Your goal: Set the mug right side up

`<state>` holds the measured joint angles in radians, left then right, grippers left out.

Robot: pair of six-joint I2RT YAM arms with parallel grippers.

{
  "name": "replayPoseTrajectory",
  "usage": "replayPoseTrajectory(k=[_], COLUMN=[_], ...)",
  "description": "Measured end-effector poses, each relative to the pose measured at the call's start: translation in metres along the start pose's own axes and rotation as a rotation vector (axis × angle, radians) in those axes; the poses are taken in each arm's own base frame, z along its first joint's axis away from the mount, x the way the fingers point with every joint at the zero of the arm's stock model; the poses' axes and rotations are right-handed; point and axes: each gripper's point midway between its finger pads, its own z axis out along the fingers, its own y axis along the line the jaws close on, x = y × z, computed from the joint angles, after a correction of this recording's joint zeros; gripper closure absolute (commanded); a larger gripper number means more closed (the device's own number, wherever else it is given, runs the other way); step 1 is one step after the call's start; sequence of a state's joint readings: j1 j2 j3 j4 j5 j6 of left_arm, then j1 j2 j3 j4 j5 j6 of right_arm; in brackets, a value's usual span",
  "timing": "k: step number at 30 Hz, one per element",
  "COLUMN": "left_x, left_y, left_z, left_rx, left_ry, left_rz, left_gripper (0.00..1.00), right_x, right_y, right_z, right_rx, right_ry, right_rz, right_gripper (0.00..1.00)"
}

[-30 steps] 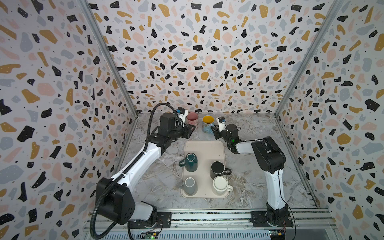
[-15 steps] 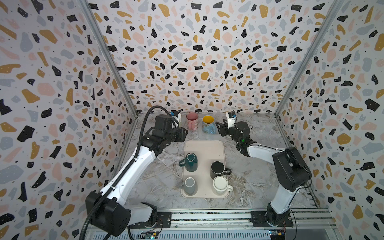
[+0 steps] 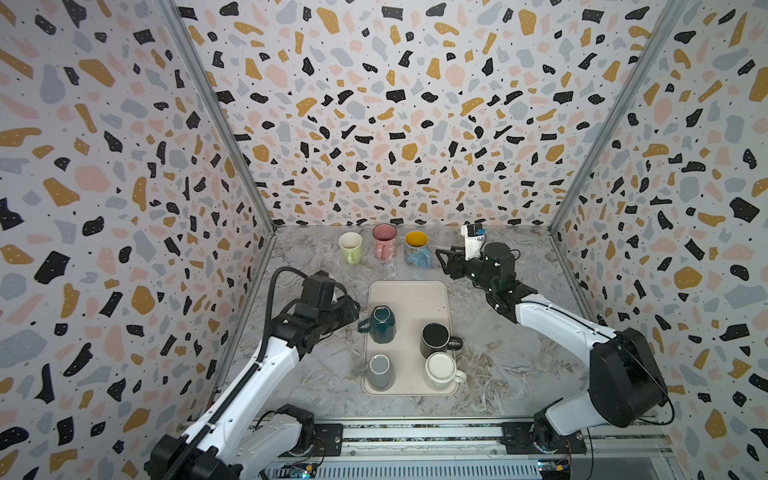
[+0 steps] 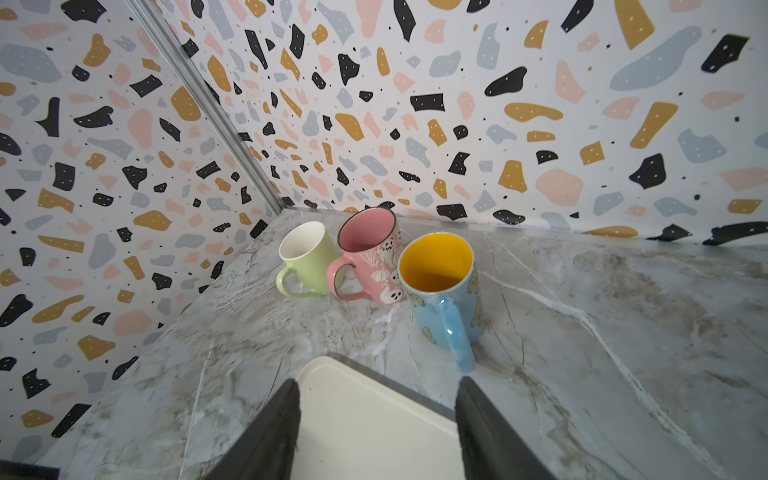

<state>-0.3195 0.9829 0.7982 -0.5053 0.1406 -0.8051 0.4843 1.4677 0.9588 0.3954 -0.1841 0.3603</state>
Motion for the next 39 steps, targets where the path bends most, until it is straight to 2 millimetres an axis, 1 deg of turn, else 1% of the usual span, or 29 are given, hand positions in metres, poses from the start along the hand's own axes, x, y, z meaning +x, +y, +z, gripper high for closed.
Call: replayPoseTrajectory(k=[3, 6, 9, 13, 17, 20, 27, 33, 39], left_x=[-0.003, -0.001, 0.006, 0.015, 0.016, 0.021, 0.038, 0.036, 0.039], left_y=[0.001, 0.002, 0.005, 0.012, 0.014, 0.016, 0.032, 0.031, 0.034], left_z=[-0.004, -0.003, 0.005, 0.016, 0.021, 0.026, 0.041, 0.047, 0.061], left_rx=[0.044, 0.094, 0.114, 0.095, 0.104, 0.113, 0.072, 0.078, 0.055], left_ry=[-0.049, -0.070, -0.049, -0.009, -0.001, 0.017, 0.057, 0.056, 0.082], left_rz=[-0.135, -0.263, -0.376, -0.487, -0.592, -0.673, -0.819, -0.889, -0.928], left_gripper=[0.54, 0.55, 0.56, 0.57, 0.57, 0.57, 0.58, 0.58, 0.59], right_x=[0.007, 0.012, 0.015, 0.015, 0.016, 0.016, 0.016, 0.016, 0.015], right_y=[0.000, -0.002, -0.003, -0.004, -0.005, -0.005, -0.008, -0.013, -0.021], right_z=[-0.008, -0.013, -0.015, -0.015, -0.015, -0.015, -0.015, -0.015, -0.016], right_rx=[0.007, 0.019, 0.026, 0.032, 0.037, 0.039, 0.046, 0.056, 0.076], right_ry=[0.019, 0.030, 0.036, 0.037, 0.039, 0.038, 0.039, 0.039, 0.037], right_rz=[0.015, 0.029, 0.039, 0.047, 0.052, 0.058, 0.071, 0.079, 0.086], right_gripper=[0.38, 0.38, 0.37, 0.37, 0.37, 0.37, 0.37, 0.36, 0.36])
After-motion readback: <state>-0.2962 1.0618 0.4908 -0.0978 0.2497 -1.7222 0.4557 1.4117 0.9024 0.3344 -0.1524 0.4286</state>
